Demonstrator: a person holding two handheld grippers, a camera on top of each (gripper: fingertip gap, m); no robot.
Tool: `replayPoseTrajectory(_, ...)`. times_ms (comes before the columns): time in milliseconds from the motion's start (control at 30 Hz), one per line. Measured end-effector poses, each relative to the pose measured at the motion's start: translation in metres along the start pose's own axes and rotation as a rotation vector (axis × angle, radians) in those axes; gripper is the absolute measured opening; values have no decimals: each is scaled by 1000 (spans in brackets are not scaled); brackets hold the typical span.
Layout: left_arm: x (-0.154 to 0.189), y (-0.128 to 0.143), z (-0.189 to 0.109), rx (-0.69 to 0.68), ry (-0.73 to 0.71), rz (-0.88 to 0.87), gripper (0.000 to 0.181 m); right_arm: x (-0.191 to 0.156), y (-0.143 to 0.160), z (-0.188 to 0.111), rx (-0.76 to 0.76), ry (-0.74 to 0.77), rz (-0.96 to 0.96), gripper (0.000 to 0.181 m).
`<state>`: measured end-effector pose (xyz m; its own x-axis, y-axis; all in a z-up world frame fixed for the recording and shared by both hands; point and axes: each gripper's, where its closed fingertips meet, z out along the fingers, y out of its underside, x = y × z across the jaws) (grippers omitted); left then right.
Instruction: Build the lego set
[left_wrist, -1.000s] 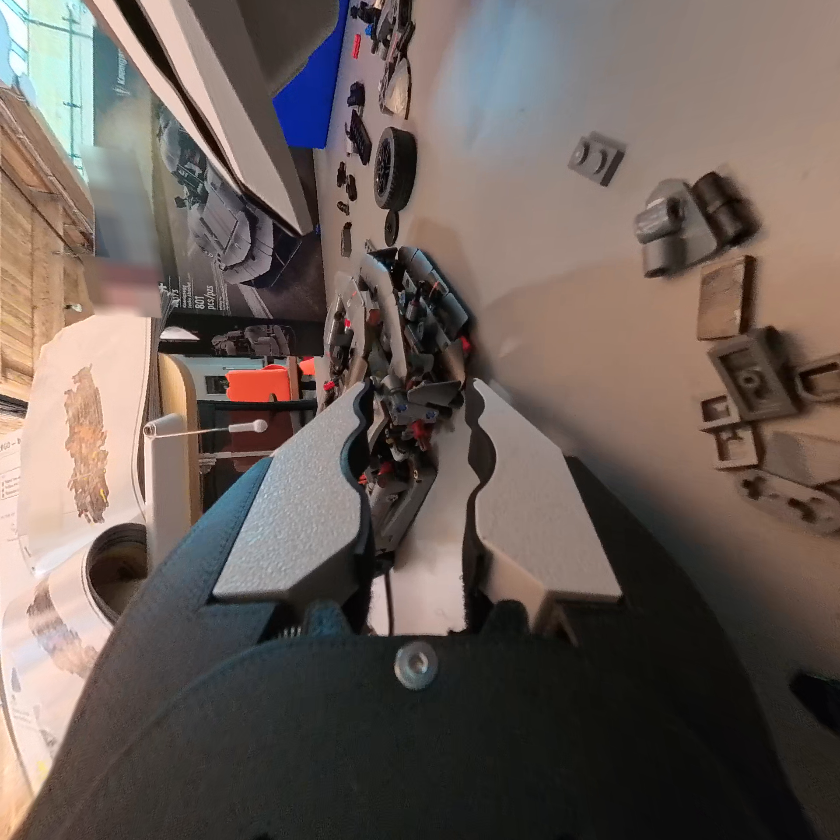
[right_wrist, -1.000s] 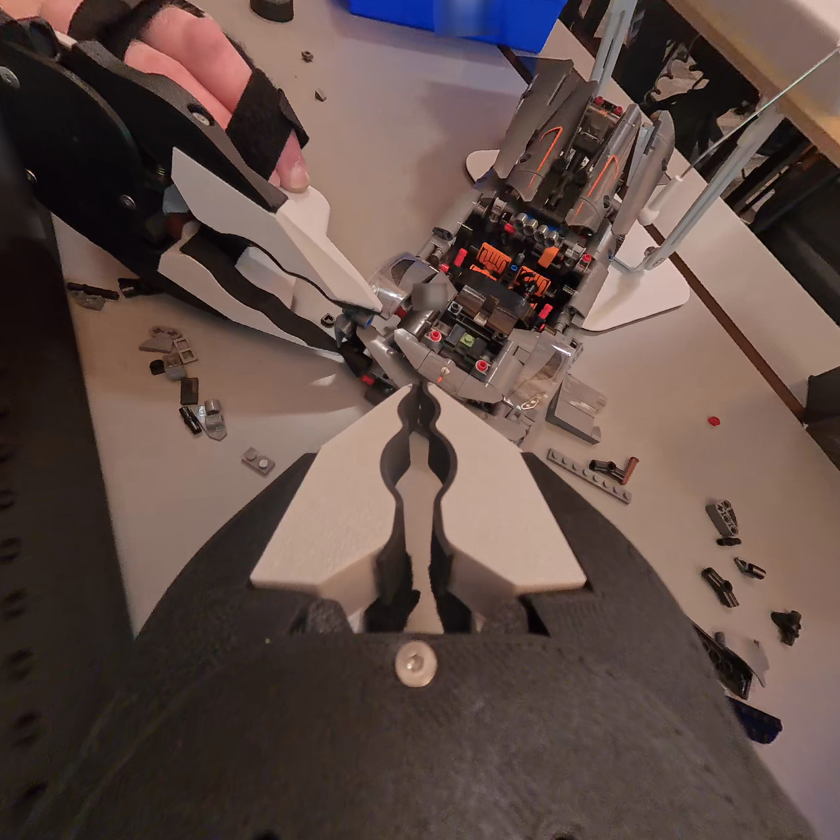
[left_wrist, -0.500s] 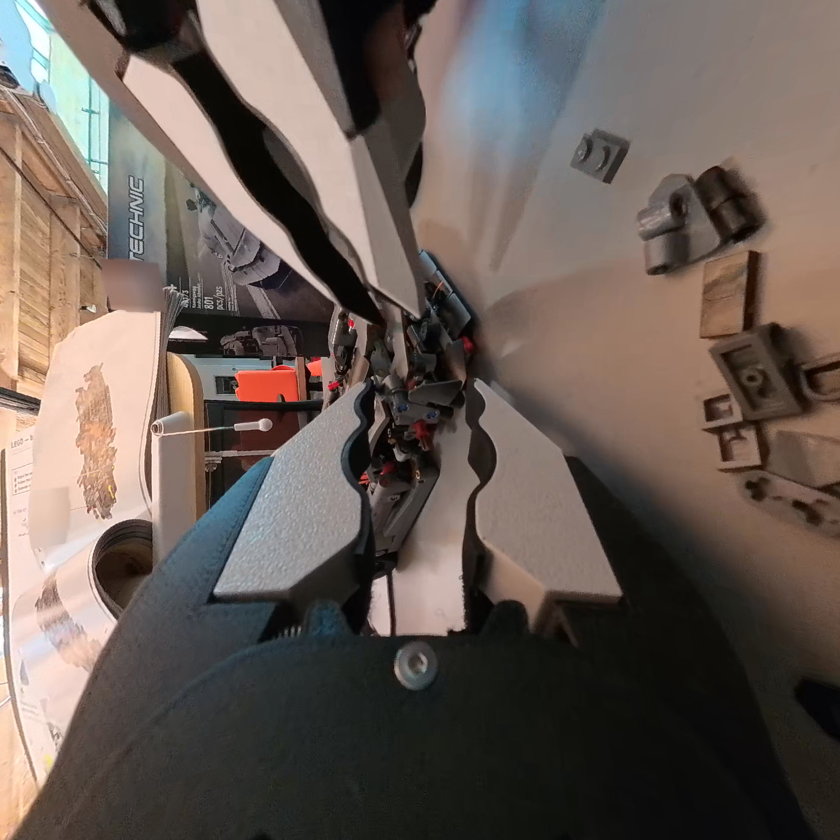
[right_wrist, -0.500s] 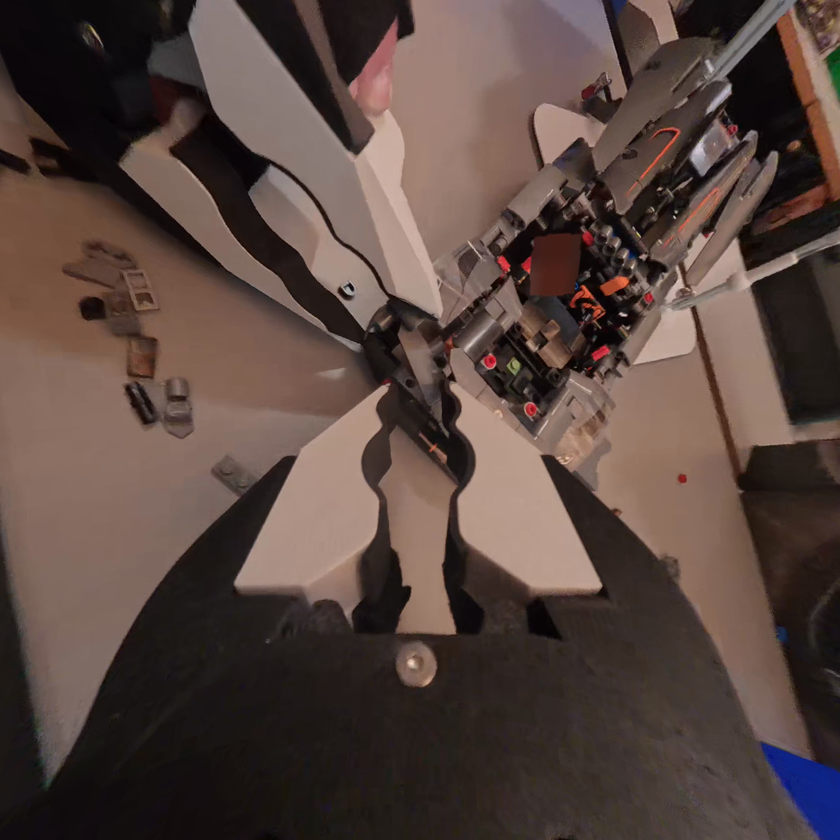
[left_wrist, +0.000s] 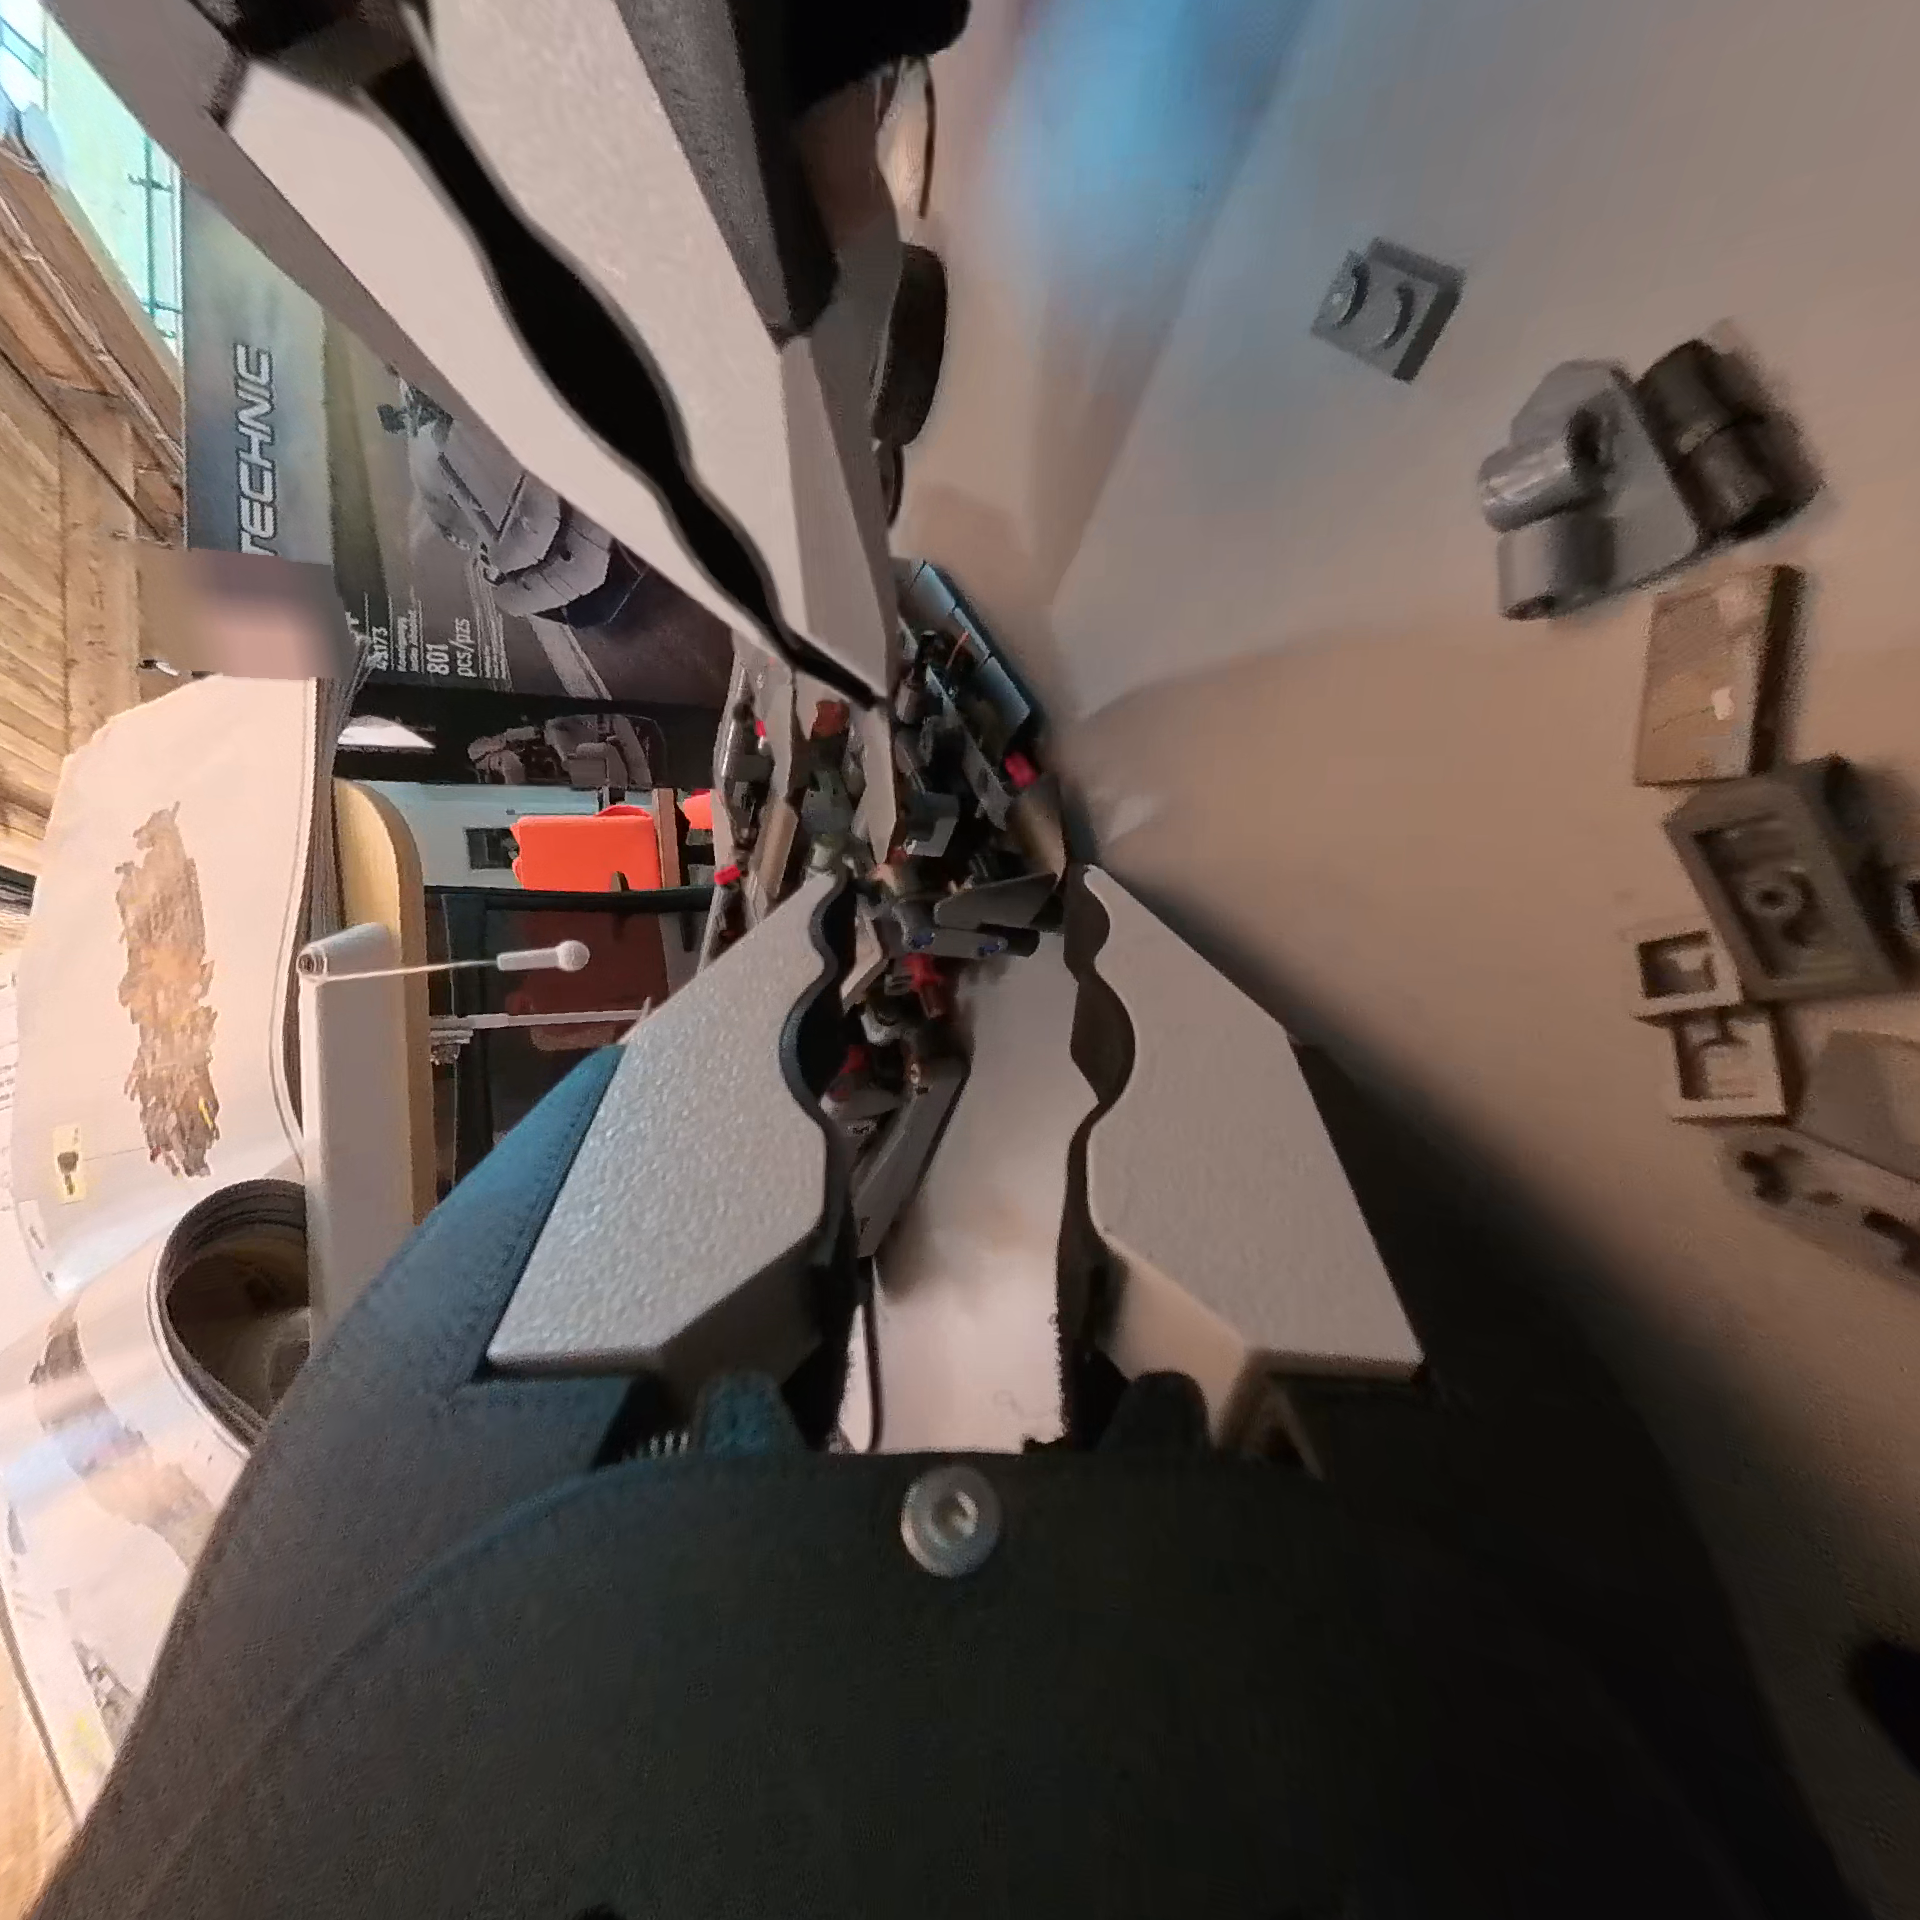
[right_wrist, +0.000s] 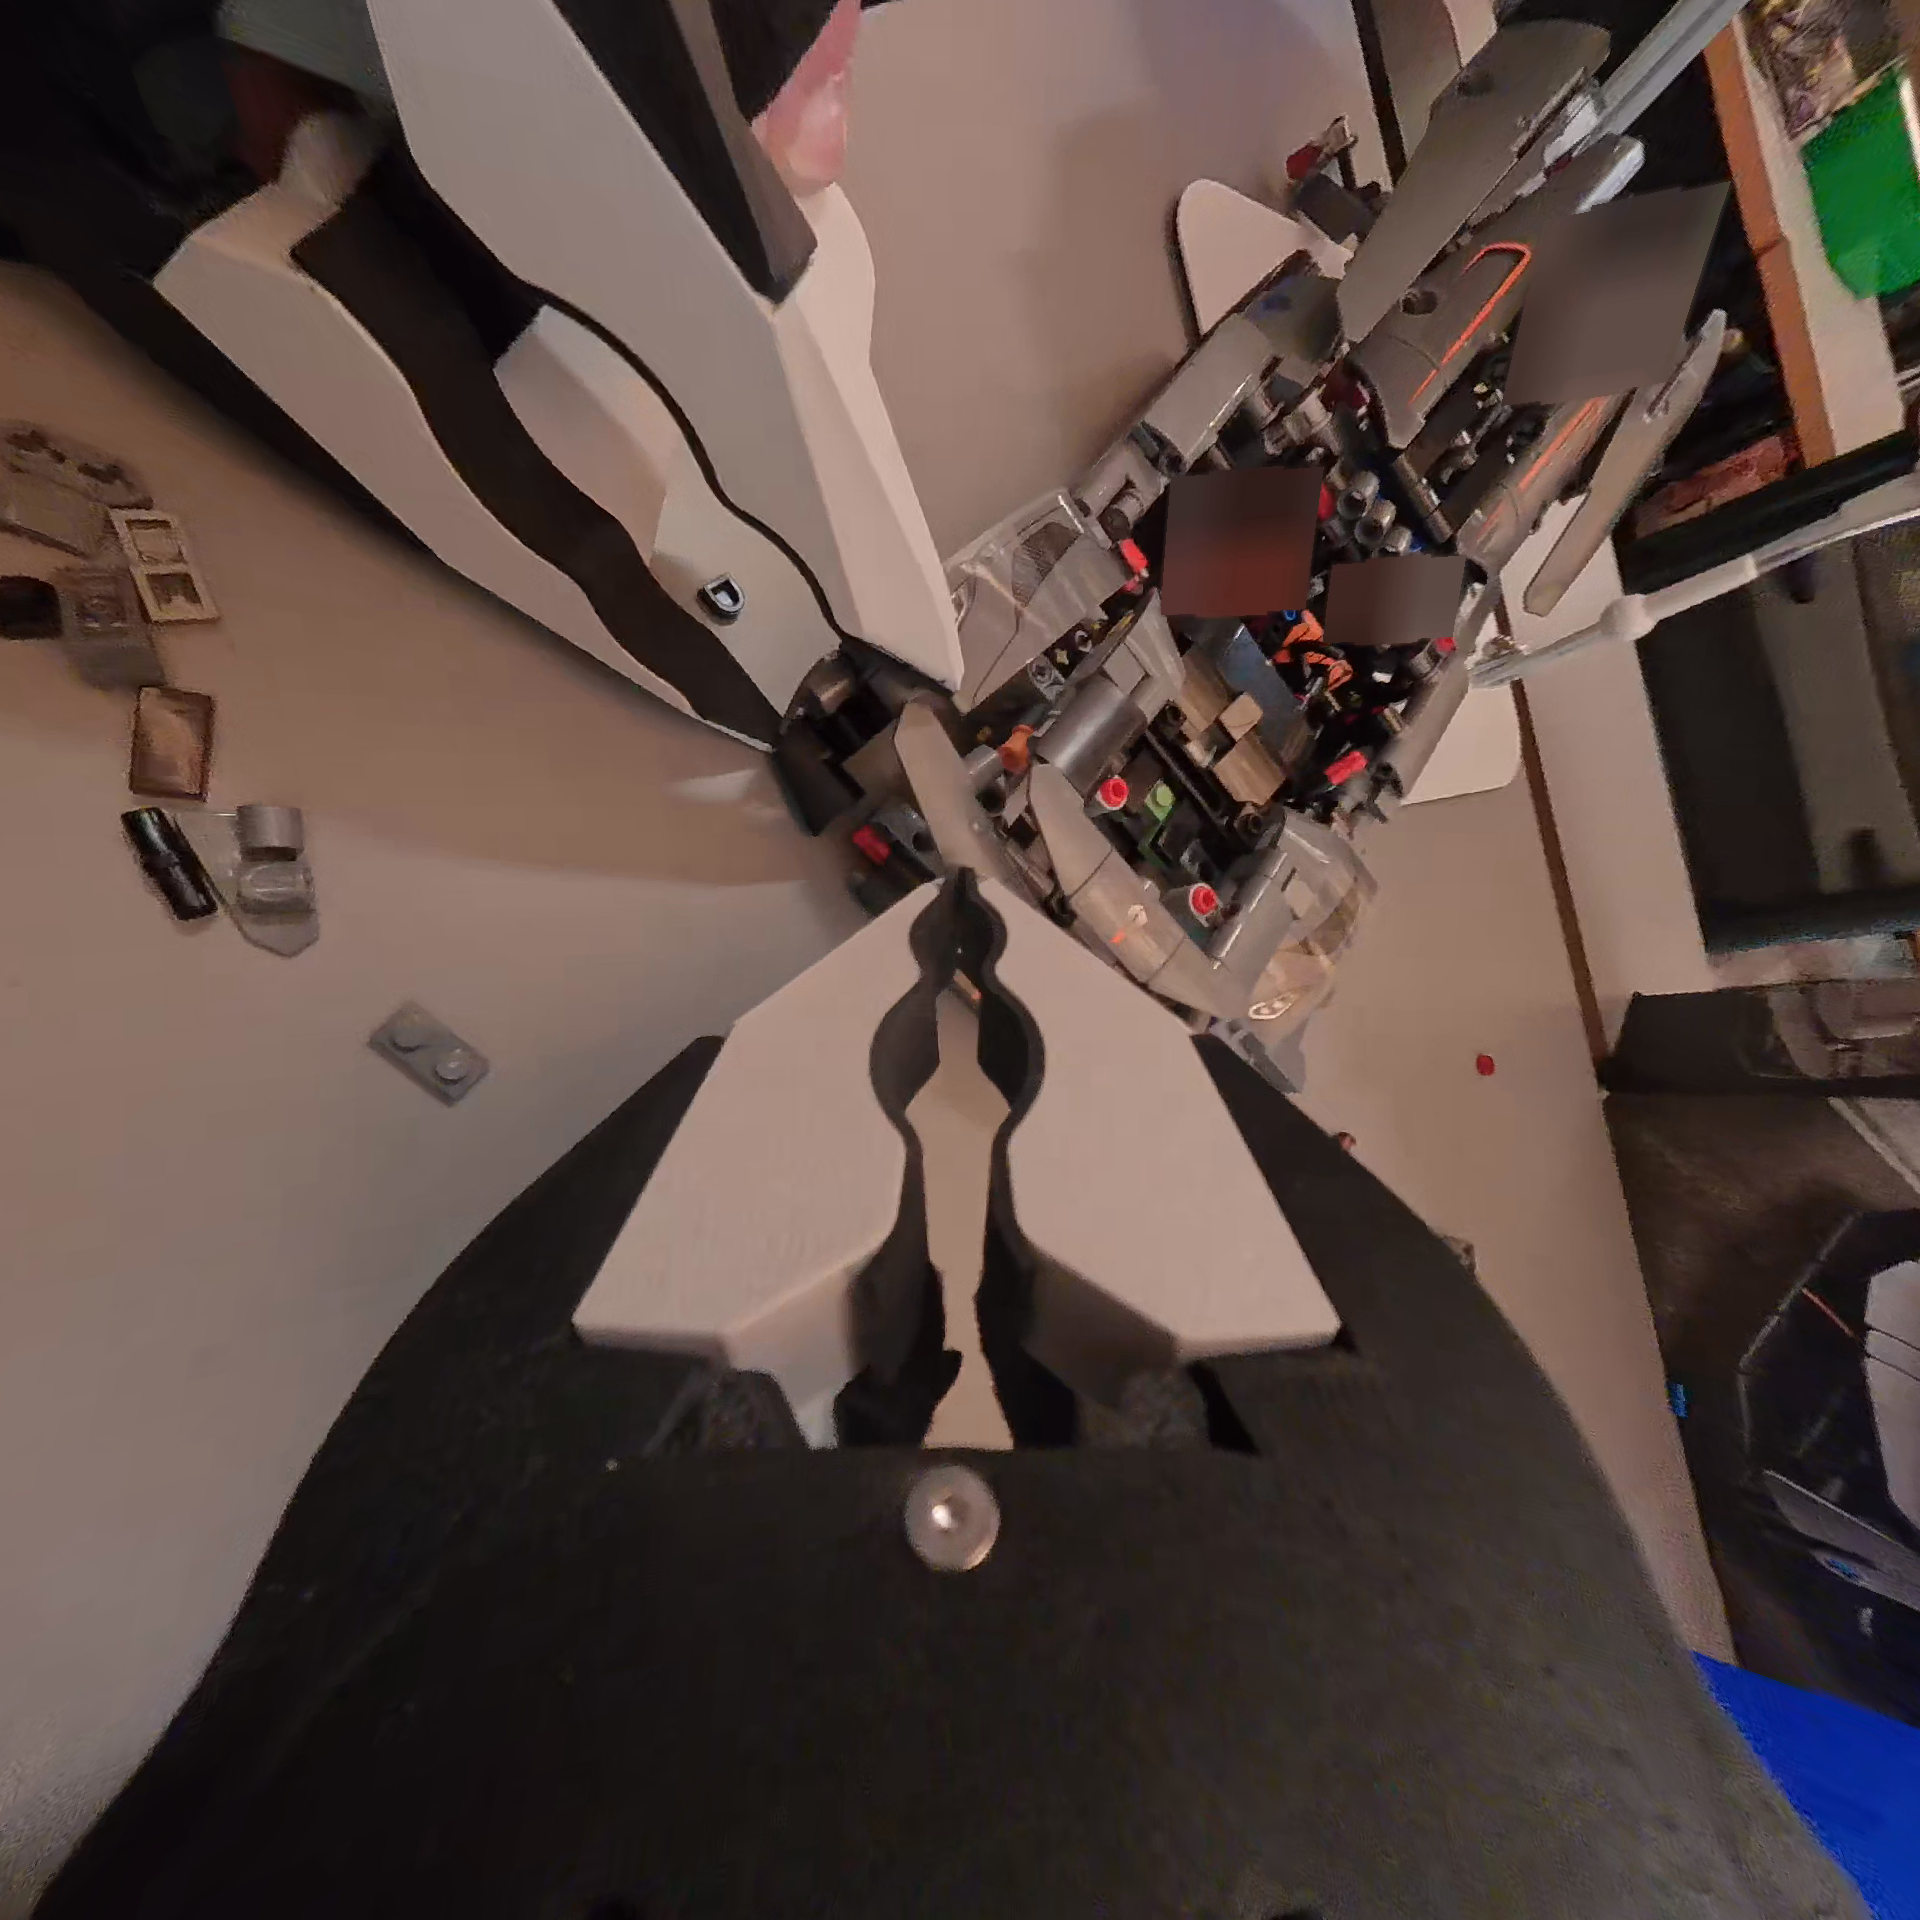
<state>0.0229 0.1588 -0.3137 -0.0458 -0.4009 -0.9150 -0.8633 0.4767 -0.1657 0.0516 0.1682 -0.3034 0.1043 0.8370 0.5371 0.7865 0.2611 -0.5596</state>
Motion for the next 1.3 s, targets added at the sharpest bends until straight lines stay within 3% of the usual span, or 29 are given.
replayPoseTrajectory(233,0,-1,4,-12,6,-13,36,2,0,1,13,-5,16,0)
replayPoseTrajectory(433,0,-1,5,-15,10,-21,36,1,-2,7,-1,11,-30,15)
replayPoseTrajectory(800,-4,0,2,5,6,-48,42,7,-1,8,17,2,-18,9)
replayPoseTrajectory(1300,-8,3,5,-20,-23,-39,32,8,1,5,40,-20,13,8)
